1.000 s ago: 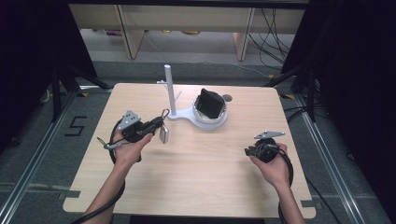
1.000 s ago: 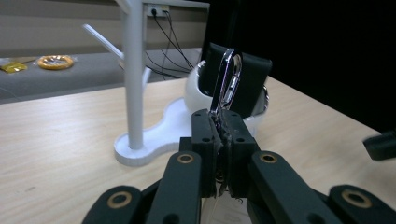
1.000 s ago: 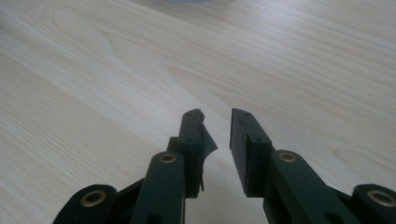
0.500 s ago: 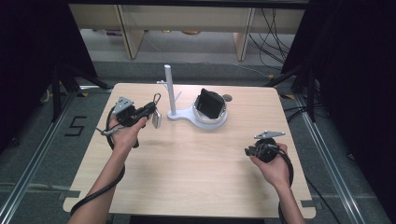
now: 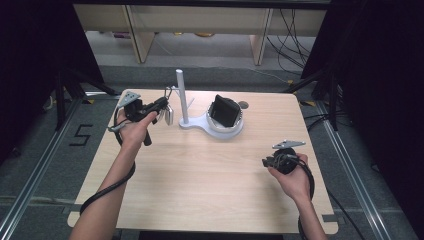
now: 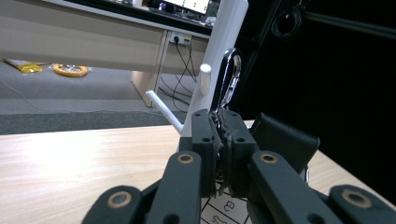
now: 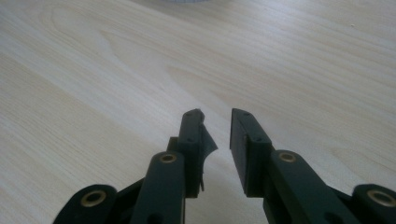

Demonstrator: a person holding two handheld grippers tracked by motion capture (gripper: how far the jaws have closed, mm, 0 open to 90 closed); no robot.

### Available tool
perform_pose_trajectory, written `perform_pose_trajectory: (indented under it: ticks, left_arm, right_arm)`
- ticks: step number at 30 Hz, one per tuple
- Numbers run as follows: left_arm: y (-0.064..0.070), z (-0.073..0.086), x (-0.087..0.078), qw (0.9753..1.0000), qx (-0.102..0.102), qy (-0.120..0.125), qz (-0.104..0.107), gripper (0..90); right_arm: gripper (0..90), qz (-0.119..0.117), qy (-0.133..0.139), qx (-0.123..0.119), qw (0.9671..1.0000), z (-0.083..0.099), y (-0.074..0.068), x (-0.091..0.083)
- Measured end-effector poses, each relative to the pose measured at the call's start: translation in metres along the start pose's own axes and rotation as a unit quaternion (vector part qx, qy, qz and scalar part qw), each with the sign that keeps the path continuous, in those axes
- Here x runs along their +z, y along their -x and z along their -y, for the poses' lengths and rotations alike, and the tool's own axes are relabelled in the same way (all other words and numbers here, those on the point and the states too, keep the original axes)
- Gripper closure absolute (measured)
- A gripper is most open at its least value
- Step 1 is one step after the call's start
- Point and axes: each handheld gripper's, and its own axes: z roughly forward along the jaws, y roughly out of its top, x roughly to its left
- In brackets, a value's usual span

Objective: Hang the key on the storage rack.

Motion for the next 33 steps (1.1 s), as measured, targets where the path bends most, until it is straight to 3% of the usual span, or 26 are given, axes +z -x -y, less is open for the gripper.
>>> perform_pose_trajectory:
  ticks: [8, 9, 13, 18, 20, 26, 33]
  left_arm:
    - [-0.002, 0.000, 0.004, 1.0000, -0.003, -0.002, -0.004, 85.0]
    - [-0.002, 0.000, 0.004, 1.0000, -0.005, -0.004, -0.004, 85.0]
    - [-0.005, 0.000, 0.008, 0.9999, -0.015, -0.004, 0.000, 85.0]
    - [-0.009, 0.000, 0.010, 0.9995, -0.032, -0.002, 0.006, 85.0]
    - [-0.010, 0.001, 0.010, 0.9993, -0.036, -0.003, 0.007, 85.0]
    - [-0.015, 0.003, 0.013, 0.9987, -0.049, -0.006, 0.013, 84.9]
    - [-0.017, 0.004, 0.016, 0.9978, -0.063, -0.008, 0.018, 84.8]
  right_arm:
    - [75.2, 0.001, 0.001, -0.001, 1.0000, 0.000, 0.000, 0.000]
    - [75.3, 0.003, 0.006, -0.010, 0.9999, 0.001, 0.001, 0.001]
    - [75.3, 0.004, -0.002, 0.000, 1.0000, 0.000, -0.001, 0.000]
    - [75.3, 0.003, 0.005, -0.008, 1.0000, 0.001, 0.001, 0.001]
    - [75.3, 0.006, 0.002, 0.003, 1.0000, 0.000, 0.000, 0.000]
    - [75.4, 0.003, 0.006, -0.009, 0.9999, 0.001, 0.001, 0.001]
    - [75.4, 0.001, -0.001, -0.002, 1.0000, 0.000, 0.000, 0.001]
